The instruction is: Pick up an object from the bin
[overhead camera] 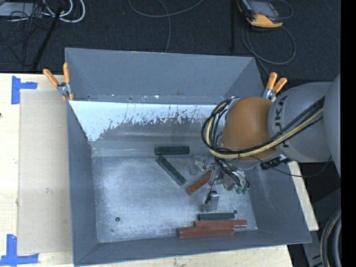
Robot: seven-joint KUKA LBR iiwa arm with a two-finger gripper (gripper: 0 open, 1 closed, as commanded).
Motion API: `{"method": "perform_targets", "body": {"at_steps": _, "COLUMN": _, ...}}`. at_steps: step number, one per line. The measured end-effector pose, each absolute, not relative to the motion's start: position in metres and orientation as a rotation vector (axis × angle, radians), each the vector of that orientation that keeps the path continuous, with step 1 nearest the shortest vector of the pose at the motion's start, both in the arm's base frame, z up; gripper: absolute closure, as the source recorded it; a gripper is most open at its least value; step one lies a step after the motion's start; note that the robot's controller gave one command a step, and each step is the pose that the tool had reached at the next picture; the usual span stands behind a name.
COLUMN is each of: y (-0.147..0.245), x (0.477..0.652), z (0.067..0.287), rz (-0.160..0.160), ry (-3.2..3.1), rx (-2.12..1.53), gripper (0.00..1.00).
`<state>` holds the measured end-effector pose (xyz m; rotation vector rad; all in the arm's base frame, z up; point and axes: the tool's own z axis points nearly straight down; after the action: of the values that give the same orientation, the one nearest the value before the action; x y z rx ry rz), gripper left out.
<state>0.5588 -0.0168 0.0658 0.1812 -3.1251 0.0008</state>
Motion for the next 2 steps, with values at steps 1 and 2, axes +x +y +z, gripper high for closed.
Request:
{"method": "perform_targets", "body": {"at_steps": 1, "y": -0.0148, "x": 0.5619, "z": 0.0693, "rz": -0.001, "ry": -3.134, "rx": 0.182, "gripper": 1.00}}
{"method": "perform_targets", "body": {"at_steps": 2, "y": -0.0147, "x": 0.5619, "z": 0.0692, "rz": -0.001, "ry": -3.134, "rx": 0.181, "gripper": 0.00}}
